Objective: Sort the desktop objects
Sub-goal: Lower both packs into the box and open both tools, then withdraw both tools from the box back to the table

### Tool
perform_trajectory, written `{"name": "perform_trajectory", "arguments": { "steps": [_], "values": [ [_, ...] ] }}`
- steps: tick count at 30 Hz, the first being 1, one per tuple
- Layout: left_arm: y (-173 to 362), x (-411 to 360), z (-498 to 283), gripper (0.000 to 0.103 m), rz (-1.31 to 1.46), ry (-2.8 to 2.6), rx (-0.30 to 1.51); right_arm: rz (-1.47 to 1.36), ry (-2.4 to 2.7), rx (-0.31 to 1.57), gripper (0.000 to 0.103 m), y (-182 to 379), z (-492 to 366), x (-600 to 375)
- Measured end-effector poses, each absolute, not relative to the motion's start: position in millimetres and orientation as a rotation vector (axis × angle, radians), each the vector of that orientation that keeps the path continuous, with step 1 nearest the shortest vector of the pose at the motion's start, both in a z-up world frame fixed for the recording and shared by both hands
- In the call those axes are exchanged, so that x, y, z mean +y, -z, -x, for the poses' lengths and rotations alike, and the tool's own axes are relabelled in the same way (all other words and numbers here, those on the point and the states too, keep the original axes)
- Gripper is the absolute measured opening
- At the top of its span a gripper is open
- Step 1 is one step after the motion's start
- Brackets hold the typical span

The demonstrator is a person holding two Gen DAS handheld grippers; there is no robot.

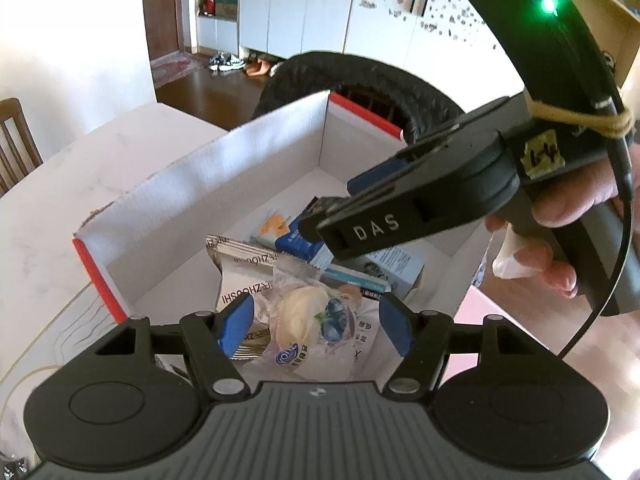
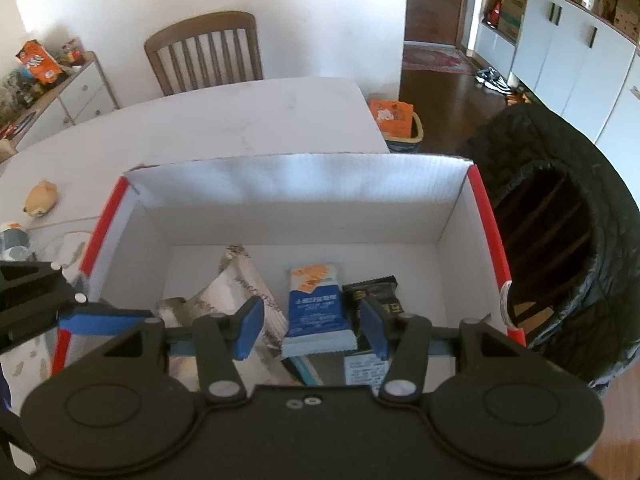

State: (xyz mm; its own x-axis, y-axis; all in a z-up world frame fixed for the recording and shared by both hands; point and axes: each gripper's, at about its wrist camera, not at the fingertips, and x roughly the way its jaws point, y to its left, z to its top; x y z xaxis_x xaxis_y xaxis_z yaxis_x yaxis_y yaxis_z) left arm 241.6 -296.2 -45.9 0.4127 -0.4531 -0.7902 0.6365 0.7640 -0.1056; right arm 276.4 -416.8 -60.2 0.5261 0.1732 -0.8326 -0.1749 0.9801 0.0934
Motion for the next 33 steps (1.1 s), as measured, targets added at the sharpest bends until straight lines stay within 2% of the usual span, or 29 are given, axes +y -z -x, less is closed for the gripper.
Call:
{"name": "perform_trajectory", "arguments": {
  "steps": [4,7,33],
  "values": [
    [37.0,-288.0,-235.8,0.068,-0.197,0.692,0.894,0.004,-0.224,0.985,0.054,53.2,-268.9,-414.4],
    [31.7,-281.4,-230.5,0.068,-0.185,0.697,0.880,-0.006,-0.225,0.969,0.058,49.2,-260.8,-413.1],
    [8.4,-188.7,-186.3,0.068,-0.122,0.705,0.774,-0.048,-0.211,0.909,0.063,20.2,-209.0,-349.2]
  ]
}}
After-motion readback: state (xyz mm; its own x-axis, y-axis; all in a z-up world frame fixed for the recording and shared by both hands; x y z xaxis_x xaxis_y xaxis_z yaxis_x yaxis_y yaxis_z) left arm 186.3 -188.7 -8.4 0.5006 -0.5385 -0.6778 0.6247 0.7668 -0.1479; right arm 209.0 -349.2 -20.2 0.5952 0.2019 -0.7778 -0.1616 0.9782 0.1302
